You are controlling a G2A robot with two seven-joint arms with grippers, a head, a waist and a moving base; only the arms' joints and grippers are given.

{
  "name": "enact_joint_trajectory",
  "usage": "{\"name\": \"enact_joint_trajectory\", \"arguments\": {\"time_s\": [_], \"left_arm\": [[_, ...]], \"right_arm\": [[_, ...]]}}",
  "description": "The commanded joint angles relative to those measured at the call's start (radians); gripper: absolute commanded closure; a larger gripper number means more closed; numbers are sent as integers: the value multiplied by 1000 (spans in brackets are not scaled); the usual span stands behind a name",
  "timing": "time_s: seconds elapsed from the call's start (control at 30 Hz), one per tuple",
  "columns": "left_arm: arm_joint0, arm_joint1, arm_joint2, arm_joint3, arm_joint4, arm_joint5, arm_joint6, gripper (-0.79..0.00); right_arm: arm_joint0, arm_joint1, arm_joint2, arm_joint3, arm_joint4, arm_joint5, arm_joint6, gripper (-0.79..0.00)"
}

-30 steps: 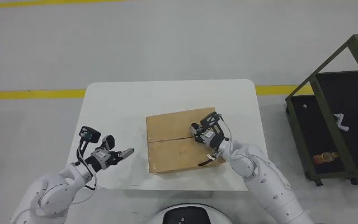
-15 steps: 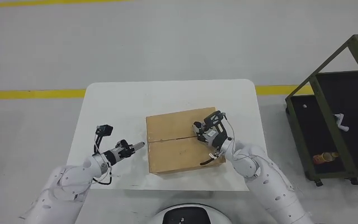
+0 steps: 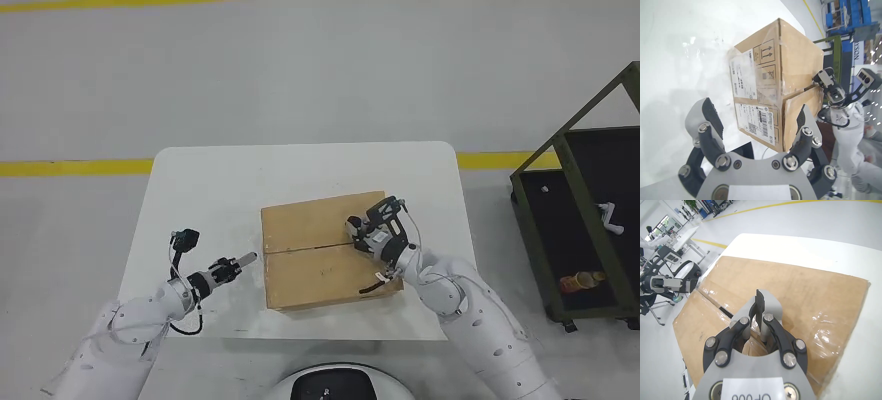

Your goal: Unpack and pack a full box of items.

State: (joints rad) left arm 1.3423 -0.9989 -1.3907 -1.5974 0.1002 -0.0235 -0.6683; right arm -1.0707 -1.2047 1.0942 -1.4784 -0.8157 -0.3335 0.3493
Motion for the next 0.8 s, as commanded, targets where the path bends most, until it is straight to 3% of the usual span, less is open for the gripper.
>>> {"name": "enact_joint_trajectory", "arguments": {"time_s": [0.0,0.37,0.77], "left_arm": [[-18,-6,21,42,-36,38,4,-785],[-114,-47,89,199,-301,110,60,-785],[-119,-68,64,261,-565,106,42,-785]], "right_arm": [[1,-1,0,2,1,-2,0,0],[-9,-3,3,-4,3,2,6,0],[-7,-6,1,-7,-1,2,12,0]]}}
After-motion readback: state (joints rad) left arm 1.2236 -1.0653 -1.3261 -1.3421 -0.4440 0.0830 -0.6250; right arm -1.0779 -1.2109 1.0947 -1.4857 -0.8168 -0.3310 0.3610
